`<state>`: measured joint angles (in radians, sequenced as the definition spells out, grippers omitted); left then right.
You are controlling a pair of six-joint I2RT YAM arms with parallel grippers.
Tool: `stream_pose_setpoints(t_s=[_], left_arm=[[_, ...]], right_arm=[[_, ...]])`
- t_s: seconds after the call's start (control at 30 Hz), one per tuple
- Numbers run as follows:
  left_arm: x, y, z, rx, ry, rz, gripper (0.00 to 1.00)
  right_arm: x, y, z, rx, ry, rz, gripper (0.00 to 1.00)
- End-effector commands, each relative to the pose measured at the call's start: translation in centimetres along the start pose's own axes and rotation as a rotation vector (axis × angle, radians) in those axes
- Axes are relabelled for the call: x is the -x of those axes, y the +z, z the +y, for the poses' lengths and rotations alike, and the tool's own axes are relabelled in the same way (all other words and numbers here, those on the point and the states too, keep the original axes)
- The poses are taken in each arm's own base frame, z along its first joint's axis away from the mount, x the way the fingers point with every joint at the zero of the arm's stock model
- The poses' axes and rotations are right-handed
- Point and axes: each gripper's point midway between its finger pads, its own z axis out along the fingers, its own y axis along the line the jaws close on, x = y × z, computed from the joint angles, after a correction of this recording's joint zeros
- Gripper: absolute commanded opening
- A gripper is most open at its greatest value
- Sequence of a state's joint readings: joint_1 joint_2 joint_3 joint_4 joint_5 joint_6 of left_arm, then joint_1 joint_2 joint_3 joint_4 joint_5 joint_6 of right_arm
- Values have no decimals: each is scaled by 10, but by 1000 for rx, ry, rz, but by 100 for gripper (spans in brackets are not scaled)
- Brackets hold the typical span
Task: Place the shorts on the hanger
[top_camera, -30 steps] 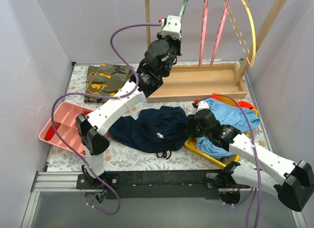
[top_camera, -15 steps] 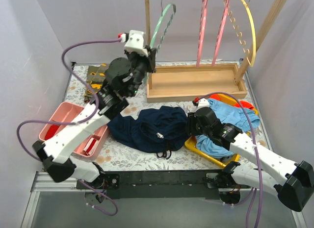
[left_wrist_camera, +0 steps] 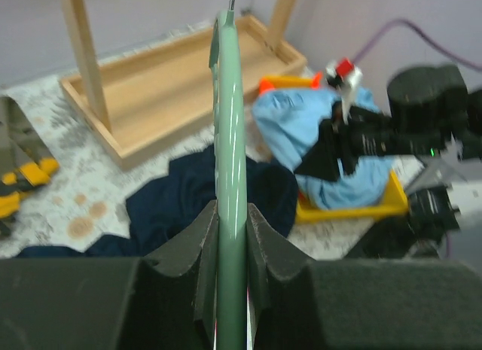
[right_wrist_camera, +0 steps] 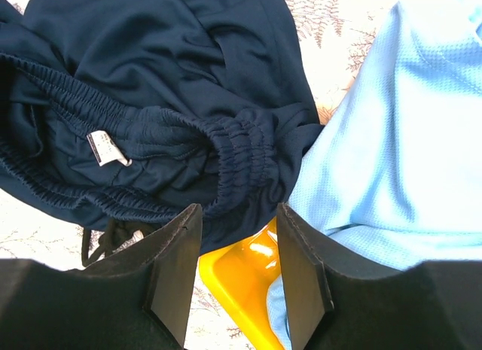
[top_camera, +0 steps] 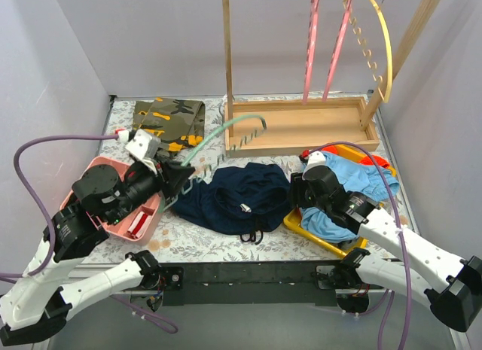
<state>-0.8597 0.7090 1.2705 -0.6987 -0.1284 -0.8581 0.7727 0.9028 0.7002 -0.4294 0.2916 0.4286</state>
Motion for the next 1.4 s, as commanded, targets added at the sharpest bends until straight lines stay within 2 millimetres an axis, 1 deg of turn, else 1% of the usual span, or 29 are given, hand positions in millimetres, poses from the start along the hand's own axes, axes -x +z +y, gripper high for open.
stream_pose_setpoints(t_s=[0.0, 0.1, 0.17, 0.3, 0.4, 0.43, 0.5, 0.6, 0.63, 0.67, 0.7, 0.73, 0.77, 0.8, 0.83, 0.9, 0.97, 1.0, 1.03, 1.07, 1.1, 1.13, 1.17, 1.2, 1.23, 1.27, 1.3, 1.33, 1.37], left_arm=[[-63, -12, -25, -160, -44, 249, 0], [-79, -15, -31, -193, -56, 328, 0], [-86, -17, -33, -204, -57, 361, 0], [-82, -26, -32, -208, -62, 345, 0], [-87, -28, -34, -219, -69, 360, 0], [-89, -28, -34, -219, -69, 371, 0], [-92, -28, -34, -220, -70, 384, 0], [-93, -28, -34, -222, -71, 377, 0], [-93, -26, -35, -226, -72, 368, 0], [-93, -24, -34, -226, -70, 363, 0], [-100, -21, -32, -216, -68, 376, 0], [-99, -17, -32, -218, -61, 360, 0], [-98, -14, -30, -208, -52, 344, 0], [-103, -11, -29, -206, -51, 345, 0], [-96, -7, -30, -218, -36, 302, 0], [-93, -1, -25, -199, -20, 257, 0], [-91, -1, -25, -211, 3, 216, 0], [-85, 1, -25, -214, 7, 175, 0], [-92, 2, -25, -218, 10, 178, 0], [-94, 3, -25, -228, 19, 167, 0], [-86, 0, -23, -224, 21, 111, 0], [-94, 1, -22, -224, 21, 114, 0], [-95, 0, -21, -227, 24, 100, 0], [-93, -4, -21, -230, 22, 85, 0], [-97, -3, -20, -223, 24, 94, 0], [-98, -4, -19, -222, 27, 106, 0], [-105, -5, -17, -216, 34, 138, 0], [-107, -5, -16, -208, 36, 152, 0], [-108, -6, -15, -205, 37, 160, 0]], right_arm=[[14, 0, 11, 33, -15, -38, 53], [13, 6, 13, 21, -30, -26, 53], [12, 11, 11, -2, -39, -15, 53], [11, 16, 11, -27, -50, -12, 52], [10, 19, 10, -41, -53, -12, 46], [11, 20, 10, -48, -54, -16, 42], [11, 24, 11, -60, -58, -11, 40], [15, 26, 13, -75, -65, -15, 31], [18, 27, 13, -82, -70, -20, 25], [25, 25, 17, -80, -68, -34, 21], [28, 24, 19, -81, -80, -36, 16], [30, 24, 19, -94, -85, -37, 9], [40, 21, 24, -91, -86, -52, 5], [40, 19, 25, -97, -101, -50, 1], [41, 17, 27, -97, -107, -48, 1], [49, 11, 34, -82, -111, -65, 1], [59, 4, 42, -55, -111, -89, 1], [62, 1, 46, -41, -114, -96, 1], [67, -1, 49, -32, -121, -108, 1], [71, -4, 55, -15, -127, -119, 1], [81, -8, 61, 2, -125, -143, 1], [87, -8, 64, 7, -127, -154, 1], [92, -10, 66, 5, -132, -159, 1], [105, -16, 67, -12, -123, -180, 1], [102, -12, 64, -45, -136, -150, 1], [92, -12, 56, -86, -136, -105, 1], [91, -12, 49, -121, -133, -105, 10], [76, -8, 39, -151, -139, -84, 14], [72, -6, 36, -159, -123, -93, 17]])
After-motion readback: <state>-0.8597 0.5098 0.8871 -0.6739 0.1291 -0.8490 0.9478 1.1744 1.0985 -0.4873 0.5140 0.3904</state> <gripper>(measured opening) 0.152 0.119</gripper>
